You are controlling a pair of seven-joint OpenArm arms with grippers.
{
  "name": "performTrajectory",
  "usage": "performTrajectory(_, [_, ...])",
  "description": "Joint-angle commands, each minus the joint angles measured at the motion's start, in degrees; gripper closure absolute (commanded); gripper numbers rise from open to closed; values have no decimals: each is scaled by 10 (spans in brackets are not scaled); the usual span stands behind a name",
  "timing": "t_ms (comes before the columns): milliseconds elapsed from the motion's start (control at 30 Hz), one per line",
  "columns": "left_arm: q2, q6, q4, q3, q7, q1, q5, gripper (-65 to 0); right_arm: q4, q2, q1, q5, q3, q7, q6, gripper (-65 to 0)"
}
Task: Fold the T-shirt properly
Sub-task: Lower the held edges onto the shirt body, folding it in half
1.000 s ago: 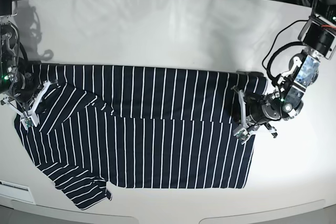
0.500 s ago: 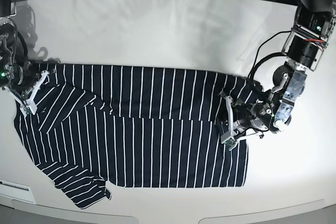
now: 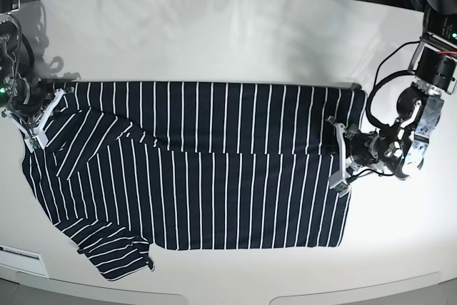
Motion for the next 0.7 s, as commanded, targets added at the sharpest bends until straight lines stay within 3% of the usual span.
performTrajectory(0, [-15, 3, -5, 4, 60, 3, 38, 0, 0, 9, -2, -5, 0, -31, 4, 0])
performTrajectory(200, [-16, 2, 0, 4, 78, 6, -7, 0, 0, 10, -4, -3, 0, -32, 4, 0])
performTrajectory(400, [-20, 3, 60, 4, 72, 56, -7, 0, 34, 9, -29, 26, 0, -30, 7, 0])
performTrajectory(667, [-21, 25, 128, 4, 71, 145, 91, 0, 150, 21, -109, -10, 0, -32, -27, 0])
